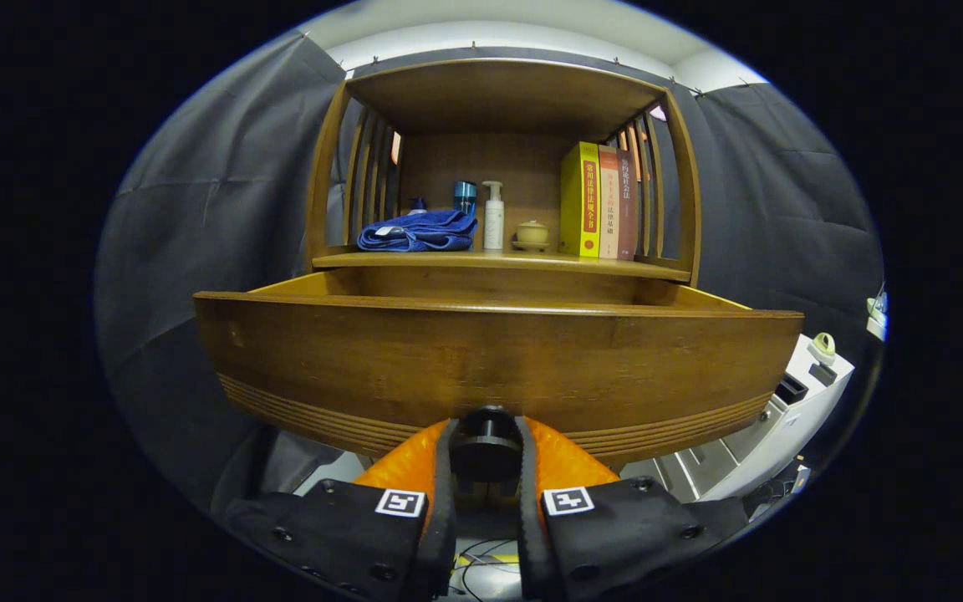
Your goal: Pull open the drawer, take out the items inside it, and place them on the countertop above the cabinet.
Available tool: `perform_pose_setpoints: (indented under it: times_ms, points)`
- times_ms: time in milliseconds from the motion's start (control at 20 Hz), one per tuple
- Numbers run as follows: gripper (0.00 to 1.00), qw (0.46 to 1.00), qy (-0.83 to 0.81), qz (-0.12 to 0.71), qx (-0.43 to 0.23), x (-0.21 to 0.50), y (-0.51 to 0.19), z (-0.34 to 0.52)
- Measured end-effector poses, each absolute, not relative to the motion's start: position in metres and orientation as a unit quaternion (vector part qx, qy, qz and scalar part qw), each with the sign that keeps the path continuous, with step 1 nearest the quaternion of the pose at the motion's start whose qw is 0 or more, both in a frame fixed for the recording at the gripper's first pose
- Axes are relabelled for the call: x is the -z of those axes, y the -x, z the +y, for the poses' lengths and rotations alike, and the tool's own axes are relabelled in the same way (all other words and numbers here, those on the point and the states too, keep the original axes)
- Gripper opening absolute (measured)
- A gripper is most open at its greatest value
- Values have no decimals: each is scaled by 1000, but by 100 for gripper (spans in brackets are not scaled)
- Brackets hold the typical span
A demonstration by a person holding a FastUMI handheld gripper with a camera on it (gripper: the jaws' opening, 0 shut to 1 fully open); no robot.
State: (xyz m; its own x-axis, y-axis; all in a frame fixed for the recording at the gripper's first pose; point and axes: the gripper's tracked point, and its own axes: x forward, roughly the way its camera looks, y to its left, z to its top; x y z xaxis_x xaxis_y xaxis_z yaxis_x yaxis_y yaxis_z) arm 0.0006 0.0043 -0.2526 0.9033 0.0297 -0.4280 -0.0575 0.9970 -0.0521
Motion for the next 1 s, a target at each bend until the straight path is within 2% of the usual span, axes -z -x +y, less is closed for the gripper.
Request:
perform_pose_setpoints:
  times_ms: [450,850,950,1000]
  points:
    - [38,978,31,204,-23,265,5,1]
    - [89,990,13,124,-58,209,2,6]
    - [96,994,1,101,-43,179,-8,-12]
    - [97,995,-9,91,-34,163,-9,-24]
